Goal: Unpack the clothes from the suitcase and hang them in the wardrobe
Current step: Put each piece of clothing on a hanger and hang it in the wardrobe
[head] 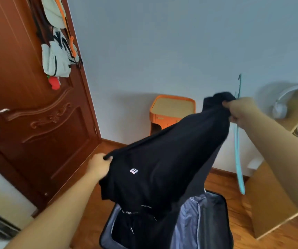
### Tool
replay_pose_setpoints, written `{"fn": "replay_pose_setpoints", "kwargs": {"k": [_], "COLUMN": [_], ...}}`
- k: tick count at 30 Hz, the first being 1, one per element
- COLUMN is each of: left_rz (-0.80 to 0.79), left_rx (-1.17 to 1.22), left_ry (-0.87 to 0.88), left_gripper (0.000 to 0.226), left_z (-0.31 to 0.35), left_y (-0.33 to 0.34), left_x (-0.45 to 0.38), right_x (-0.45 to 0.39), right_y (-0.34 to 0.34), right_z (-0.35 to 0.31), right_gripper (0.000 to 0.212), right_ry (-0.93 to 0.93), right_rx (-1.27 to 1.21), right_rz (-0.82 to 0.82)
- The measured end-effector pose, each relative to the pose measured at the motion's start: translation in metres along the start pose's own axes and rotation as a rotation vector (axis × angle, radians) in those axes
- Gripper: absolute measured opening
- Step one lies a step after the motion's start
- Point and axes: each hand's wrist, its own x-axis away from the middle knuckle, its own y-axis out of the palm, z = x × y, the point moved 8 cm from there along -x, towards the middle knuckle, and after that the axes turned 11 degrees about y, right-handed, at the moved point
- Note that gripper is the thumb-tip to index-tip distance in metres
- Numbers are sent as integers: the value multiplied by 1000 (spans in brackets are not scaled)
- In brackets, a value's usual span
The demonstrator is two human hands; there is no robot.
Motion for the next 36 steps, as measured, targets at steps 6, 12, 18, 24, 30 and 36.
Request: {"fn": "replay_pose_setpoints", "kwargs": {"k": [6,12,18,24,30,36], "left_rz": [-514,-506,-341,-349,-402,-49], "left_rx": [173,266,635,948,645,938], "left_ry": [324,566,411,234,56,-3], "left_gripper": [10,19,26,44,25,23], "left_z": [187,270,221,157,44,66], "left_y": [-16,-25,-46,-49,33,-14], "left_x": [6,15,14,31,68,32], "right_x": [74,131,146,143,102,51], "right_y": [70,147,185,202,176,115], "right_z": [6,18,25,13,-3,25], "right_gripper": [58,35,58,28,9,23], "right_ry": [-245,-227,-311,-208,-112,-148], "right_rx": [355,66,210,-45,-104,315], "right_rz": [-372,-710,-879,-748,-459,-223]}}
